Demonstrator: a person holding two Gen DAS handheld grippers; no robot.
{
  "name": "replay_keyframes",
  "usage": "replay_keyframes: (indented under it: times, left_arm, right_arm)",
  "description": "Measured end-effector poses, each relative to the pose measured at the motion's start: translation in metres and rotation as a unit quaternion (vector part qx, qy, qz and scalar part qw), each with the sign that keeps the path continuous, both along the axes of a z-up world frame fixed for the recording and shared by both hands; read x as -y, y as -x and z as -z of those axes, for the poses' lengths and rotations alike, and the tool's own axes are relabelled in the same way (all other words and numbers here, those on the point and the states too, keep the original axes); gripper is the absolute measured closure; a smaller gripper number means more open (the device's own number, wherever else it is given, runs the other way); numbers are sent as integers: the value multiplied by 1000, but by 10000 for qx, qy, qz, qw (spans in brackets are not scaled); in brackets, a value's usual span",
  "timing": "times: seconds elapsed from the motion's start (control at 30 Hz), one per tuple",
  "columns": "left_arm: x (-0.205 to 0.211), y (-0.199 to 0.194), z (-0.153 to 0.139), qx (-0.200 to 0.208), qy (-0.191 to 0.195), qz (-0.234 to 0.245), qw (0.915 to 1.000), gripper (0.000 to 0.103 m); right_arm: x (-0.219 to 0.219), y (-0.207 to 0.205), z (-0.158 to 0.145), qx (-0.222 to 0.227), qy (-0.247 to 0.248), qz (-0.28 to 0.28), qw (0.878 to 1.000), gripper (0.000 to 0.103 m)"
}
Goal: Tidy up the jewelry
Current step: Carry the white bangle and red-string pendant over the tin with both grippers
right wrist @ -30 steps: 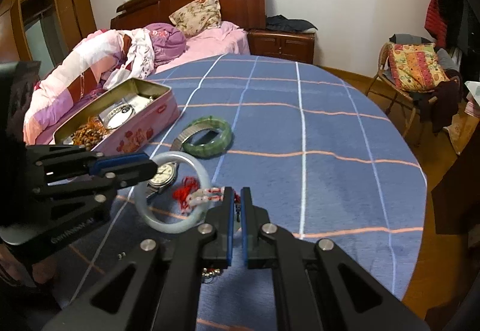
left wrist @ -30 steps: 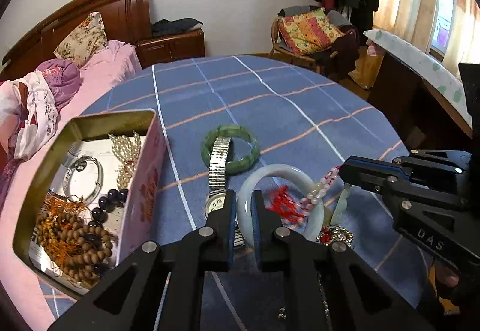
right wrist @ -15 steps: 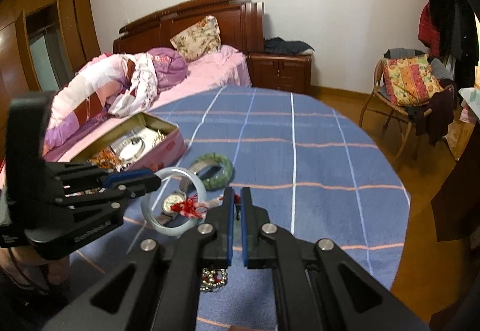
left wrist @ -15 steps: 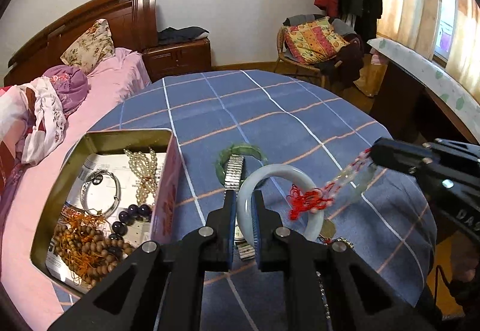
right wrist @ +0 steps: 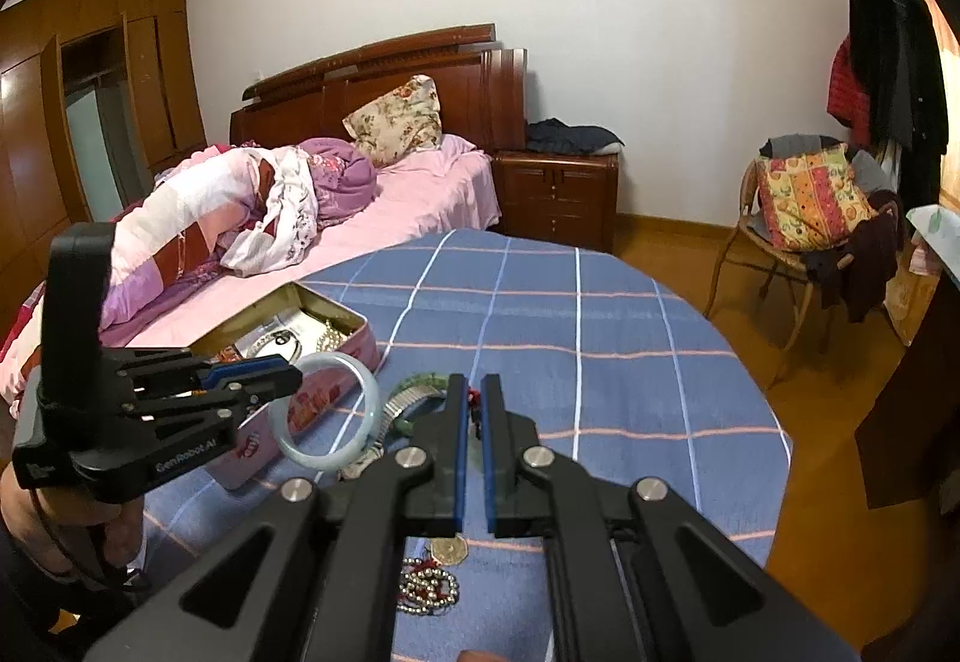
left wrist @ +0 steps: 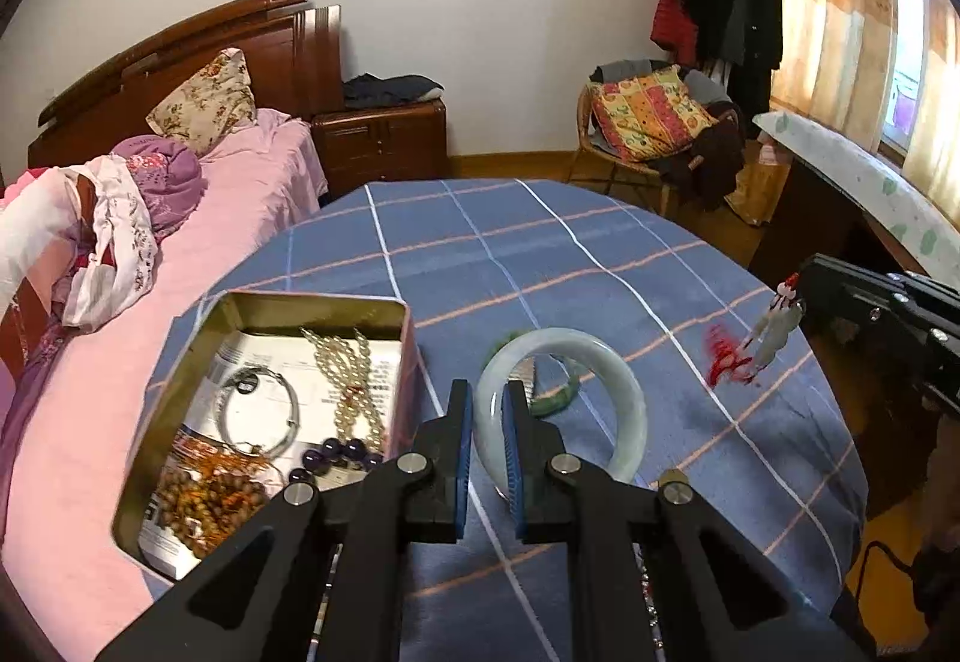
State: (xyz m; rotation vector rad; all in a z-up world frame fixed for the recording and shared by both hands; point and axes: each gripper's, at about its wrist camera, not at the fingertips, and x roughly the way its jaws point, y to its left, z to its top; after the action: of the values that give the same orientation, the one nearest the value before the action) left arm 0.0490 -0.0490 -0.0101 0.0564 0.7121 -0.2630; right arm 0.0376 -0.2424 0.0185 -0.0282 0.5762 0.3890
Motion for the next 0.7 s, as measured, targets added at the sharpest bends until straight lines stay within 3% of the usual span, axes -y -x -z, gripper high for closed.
replay_keyframes:
  times: [0.43, 0.7]
  left_arm:
    - [-38, -1, -23, 197, -80, -419, 9989, 94]
    - [-74, -12, -27, 234, -100, -855, 9960, 94]
  right_arm:
    - [-30, -16, -11, 134, -27, -384, 9992, 97]
    - [-57, -28, -9, -8, -118, -681, 9976, 97]
